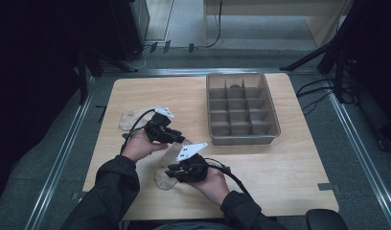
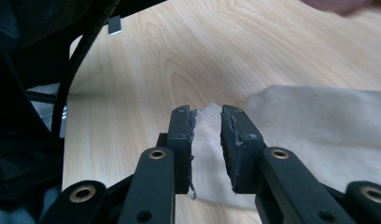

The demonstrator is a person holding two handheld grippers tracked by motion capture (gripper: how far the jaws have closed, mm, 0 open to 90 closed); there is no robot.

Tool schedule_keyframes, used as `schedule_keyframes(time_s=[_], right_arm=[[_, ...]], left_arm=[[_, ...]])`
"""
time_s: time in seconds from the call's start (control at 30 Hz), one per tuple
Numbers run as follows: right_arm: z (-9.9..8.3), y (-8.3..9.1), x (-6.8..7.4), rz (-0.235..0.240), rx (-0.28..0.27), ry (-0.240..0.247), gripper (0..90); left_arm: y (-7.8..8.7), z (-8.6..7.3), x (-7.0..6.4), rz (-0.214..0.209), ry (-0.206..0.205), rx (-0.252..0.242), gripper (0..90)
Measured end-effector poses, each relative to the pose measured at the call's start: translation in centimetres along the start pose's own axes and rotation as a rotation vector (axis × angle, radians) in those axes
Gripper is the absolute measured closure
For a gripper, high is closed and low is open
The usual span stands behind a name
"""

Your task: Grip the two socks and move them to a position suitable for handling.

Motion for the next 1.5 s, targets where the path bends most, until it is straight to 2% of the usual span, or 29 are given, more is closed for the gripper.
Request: schedule_keyframes(time_s=[0.07,0.1,0.17,0.23,0.27,0.3,0.33,0.37,0.47,0.57,0.67,0.73,0.8,0.87,1.03,1.1,1.23,1.27,1.3,1.33,1.4,1.5], right_arm=[[0.1,0.6,-0.4,-0.018,0.001,0.005,70.7],[0.2,1.3,-1.2,-0.04,-0.004,-0.004,71.9],[0.2,1.5,-1.5,-0.052,-0.003,-0.002,72.5],[0.2,1.7,-2.3,-0.078,0.004,0.008,73.0],[0.2,1.7,-3.2,-0.1,0.012,0.008,73.1],[0.2,1.7,-3.5,-0.109,0.016,0.004,73.8],[0.2,1.7,-3.5,-0.109,0.016,0.004,73.8],[0.2,1.5,-4.4,-0.142,0.017,0.018,76.5],[0.2,1.4,-4.9,-0.16,0.021,0.011,79.8],[0.3,1.0,-5.5,-0.183,0.019,0.0,81.4],[0.5,0.6,-5.9,-0.203,0.02,-0.002,81.7],[0.6,0.3,-6.2,-0.213,0.022,0.002,81.8],[0.6,0.0,-6.3,-0.219,0.028,-0.005,81.8],[0.5,-0.3,-6.4,-0.225,0.037,-0.004,81.8],[0.1,-0.9,-7.0,-0.238,0.058,-0.008,81.8],[0.0,-1.1,-7.0,-0.242,0.069,-0.015,82.1],[0.0,-1.0,-7.0,-0.243,0.069,-0.009,82.2],[0.0,-1.0,-7.0,-0.241,0.07,-0.013,82.1],[-0.1,-0.9,-7.0,-0.237,0.072,-0.015,82.1],[-0.1,-0.9,-7.0,-0.237,0.072,-0.015,82.1],[-0.1,-0.8,-7.0,-0.232,0.077,-0.013,82.2],[-0.2,-0.7,-6.9,-0.23,0.089,-0.015,82.1]], left_arm=[[0.9,-0.3,-0.3,0.024,0.019,-0.018,65.3],[1.5,-0.8,-0.6,0.062,0.036,-0.02,65.1],[1.9,-1.1,-0.8,0.069,0.04,-0.017,65.3],[2.6,-2.0,-1.3,0.103,0.058,-0.013,65.3],[2.9,-2.3,-1.6,0.113,0.065,-0.014,65.4],[3.5,-3.0,-2.1,0.144,0.082,-0.017,65.8],[3.5,-3.0,-2.1,0.144,0.082,-0.017,66.5],[3.8,-3.5,-2.5,0.146,0.111,-0.03,67.8],[4.4,-4.4,-3.5,0.169,0.132,-0.04,71.6],[4.5,-5.3,-4.7,0.171,0.151,-0.052,75.9],[4.2,-6.2,-5.7,0.171,0.16,-0.042,77.4],[3.9,-6.8,-6.1,0.152,0.182,-0.047,78.2],[3.6,-7.3,-6.5,0.138,0.187,-0.034,78.3],[3.3,-7.7,-7.0,0.134,0.177,-0.015,78.7],[2.4,-8.3,-7.9,0.073,0.168,0.002,79.3],[1.6,-8.5,-8.2,0.058,0.143,0.049,79.2],[0.7,-8.9,-8.0,0.051,0.122,0.111,79.1],[0.5,-9.1,-7.9,0.058,0.117,0.124,79.1],[0.5,-9.4,-7.5,0.086,0.104,0.152,78.8],[0.5,-9.4,-7.5,0.086,0.104,0.152,78.9],[0.6,-9.6,-6.9,0.088,0.131,0.141,78.9],[0.7,-9.8,-6.5,0.085,0.136,0.13,78.9]])
Point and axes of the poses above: each handheld gripper's, and its own axes: y roughly backward along the jaws, z roughly out of its top, x roughly to its left, the point moved 3 cm from there along -y, roughly forward along the jaws, and after that the axes turned 14 degrees about -y, right-handed, at the moved point
